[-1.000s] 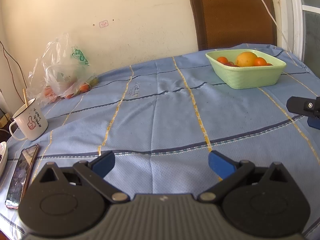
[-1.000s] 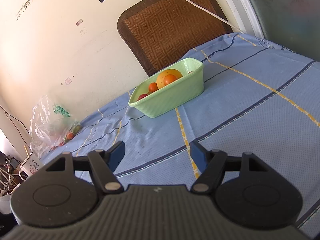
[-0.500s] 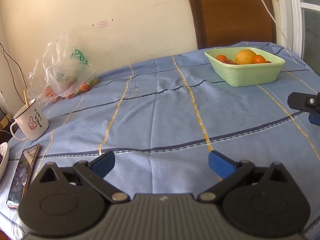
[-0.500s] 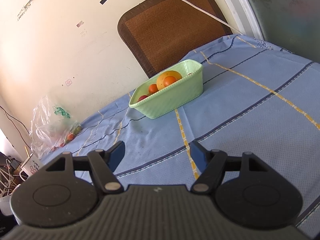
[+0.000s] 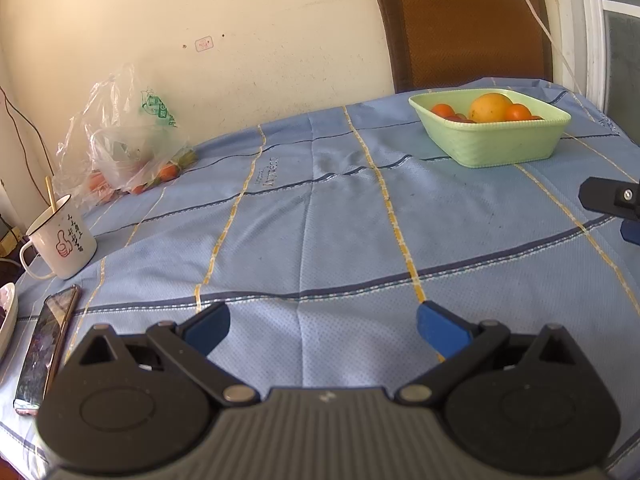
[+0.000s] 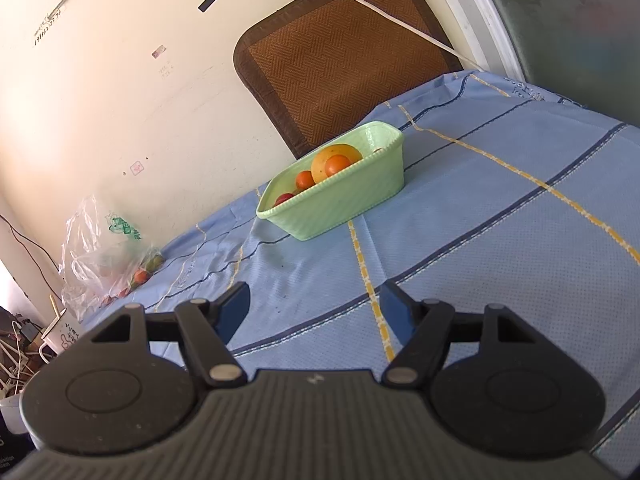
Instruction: Organize fruits
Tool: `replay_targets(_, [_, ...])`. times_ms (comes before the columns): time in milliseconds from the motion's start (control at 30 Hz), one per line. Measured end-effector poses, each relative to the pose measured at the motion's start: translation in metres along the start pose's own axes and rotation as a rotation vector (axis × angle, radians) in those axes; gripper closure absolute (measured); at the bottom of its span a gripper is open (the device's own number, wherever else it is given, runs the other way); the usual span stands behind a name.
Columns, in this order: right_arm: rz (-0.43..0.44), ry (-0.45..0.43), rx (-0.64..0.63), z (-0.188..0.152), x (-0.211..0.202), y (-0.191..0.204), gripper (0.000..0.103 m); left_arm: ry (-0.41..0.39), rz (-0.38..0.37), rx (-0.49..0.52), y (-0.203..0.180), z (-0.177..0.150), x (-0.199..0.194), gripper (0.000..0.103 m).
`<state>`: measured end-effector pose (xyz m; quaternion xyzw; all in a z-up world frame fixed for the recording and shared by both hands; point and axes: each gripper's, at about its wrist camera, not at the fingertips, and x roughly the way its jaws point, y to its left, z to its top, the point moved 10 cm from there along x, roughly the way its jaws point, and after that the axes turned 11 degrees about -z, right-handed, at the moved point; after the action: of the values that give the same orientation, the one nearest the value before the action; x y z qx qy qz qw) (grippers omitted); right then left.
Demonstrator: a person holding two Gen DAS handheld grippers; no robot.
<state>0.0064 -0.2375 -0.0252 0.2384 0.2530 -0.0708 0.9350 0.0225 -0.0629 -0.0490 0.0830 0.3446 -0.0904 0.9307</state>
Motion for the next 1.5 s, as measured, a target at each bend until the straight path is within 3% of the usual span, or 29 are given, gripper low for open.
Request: replay_targets(1500, [-0.016, 0.006, 0.021, -0.0040, -0.0001, -0.0046, 0.029, 0.014, 0.017, 0.018, -0.0004, -0.0059, 0.0025, 0.000])
